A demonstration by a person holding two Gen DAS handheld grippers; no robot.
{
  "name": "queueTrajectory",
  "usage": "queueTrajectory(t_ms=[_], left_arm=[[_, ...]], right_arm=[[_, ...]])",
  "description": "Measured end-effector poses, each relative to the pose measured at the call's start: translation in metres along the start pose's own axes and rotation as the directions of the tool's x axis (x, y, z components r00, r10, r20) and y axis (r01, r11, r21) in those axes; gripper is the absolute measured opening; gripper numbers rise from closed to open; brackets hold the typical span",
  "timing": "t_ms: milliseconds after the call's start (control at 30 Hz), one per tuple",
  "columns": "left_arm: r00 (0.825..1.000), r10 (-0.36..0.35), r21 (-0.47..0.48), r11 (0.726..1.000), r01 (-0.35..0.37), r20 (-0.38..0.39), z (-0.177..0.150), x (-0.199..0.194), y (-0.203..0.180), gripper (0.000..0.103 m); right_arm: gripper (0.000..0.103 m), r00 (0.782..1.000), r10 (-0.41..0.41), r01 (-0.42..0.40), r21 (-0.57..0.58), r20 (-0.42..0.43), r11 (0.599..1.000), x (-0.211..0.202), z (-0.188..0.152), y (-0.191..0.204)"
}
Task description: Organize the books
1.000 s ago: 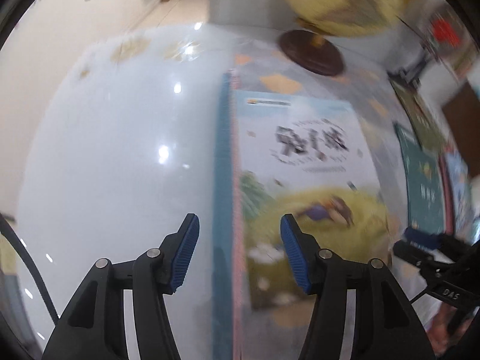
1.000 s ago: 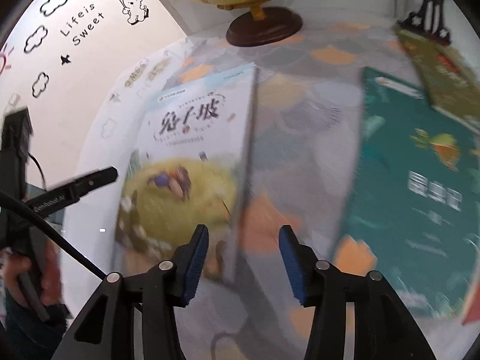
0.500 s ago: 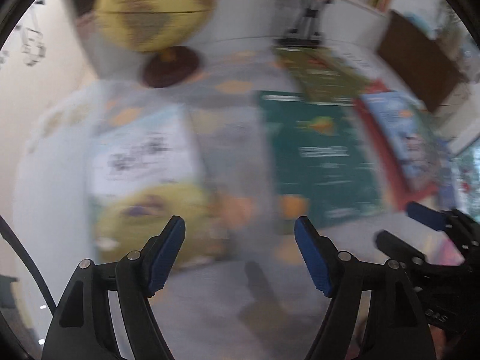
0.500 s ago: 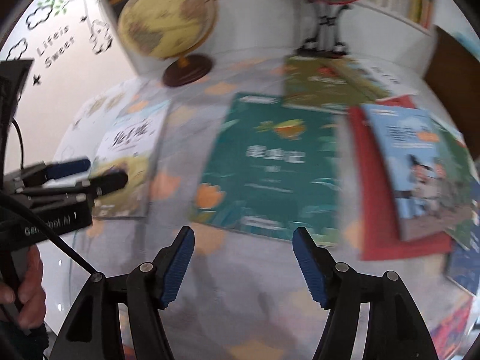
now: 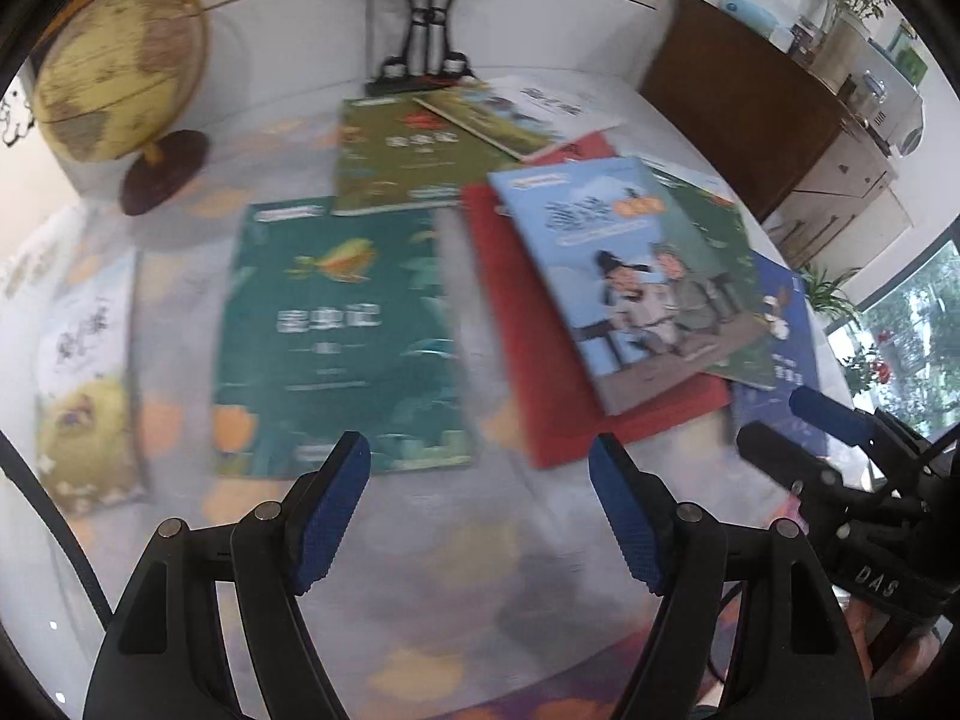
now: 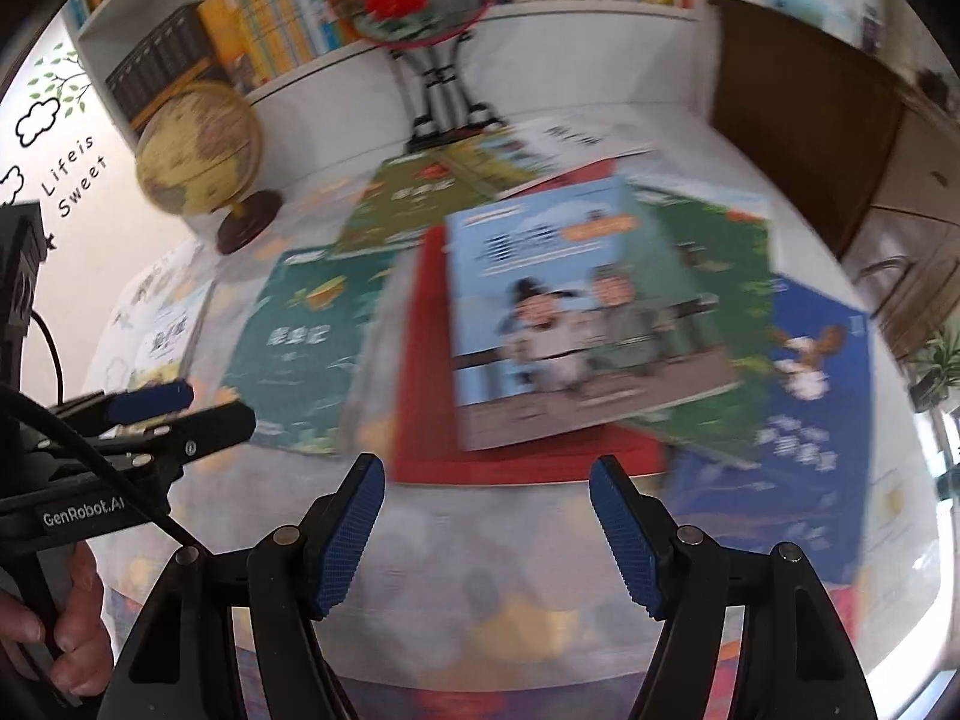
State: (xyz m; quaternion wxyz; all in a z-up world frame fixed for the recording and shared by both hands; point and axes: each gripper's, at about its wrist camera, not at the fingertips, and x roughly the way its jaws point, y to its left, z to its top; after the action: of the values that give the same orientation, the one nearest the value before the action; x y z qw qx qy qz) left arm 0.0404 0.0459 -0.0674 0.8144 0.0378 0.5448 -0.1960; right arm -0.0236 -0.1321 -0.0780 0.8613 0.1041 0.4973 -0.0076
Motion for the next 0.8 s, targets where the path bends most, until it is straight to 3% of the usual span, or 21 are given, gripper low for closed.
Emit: queueTrajectory(t_ms=[267, 567, 800], left_arm=[[1.0, 0.001, 0.024, 1.0, -0.001, -0.016, 0.012, 0.015, -0.031, 0.074], [0.998, -0.033, 0.077, 0.996, 0.036, -0.045, 0.032, 0.048, -0.036, 0.074], [0.997, -0.039, 0.078, 0.996, 0.044, -0.066, 0.04, 0.071, -0.046, 0.074]], right_arm=[[0.069, 1.0, -0.002, 0.0, 0.099, 0.013, 0.995, -0.007, -0.003, -0.059], [0.069, 0.992, -0.111, 0.107, 0.075, 0.053, 0.992, -0.007, 0.013, -0.063], [0.069, 0.99, -0.095, 0.091, 0.043, 0.107, 0.995, -0.02, 0.021, -0.061]])
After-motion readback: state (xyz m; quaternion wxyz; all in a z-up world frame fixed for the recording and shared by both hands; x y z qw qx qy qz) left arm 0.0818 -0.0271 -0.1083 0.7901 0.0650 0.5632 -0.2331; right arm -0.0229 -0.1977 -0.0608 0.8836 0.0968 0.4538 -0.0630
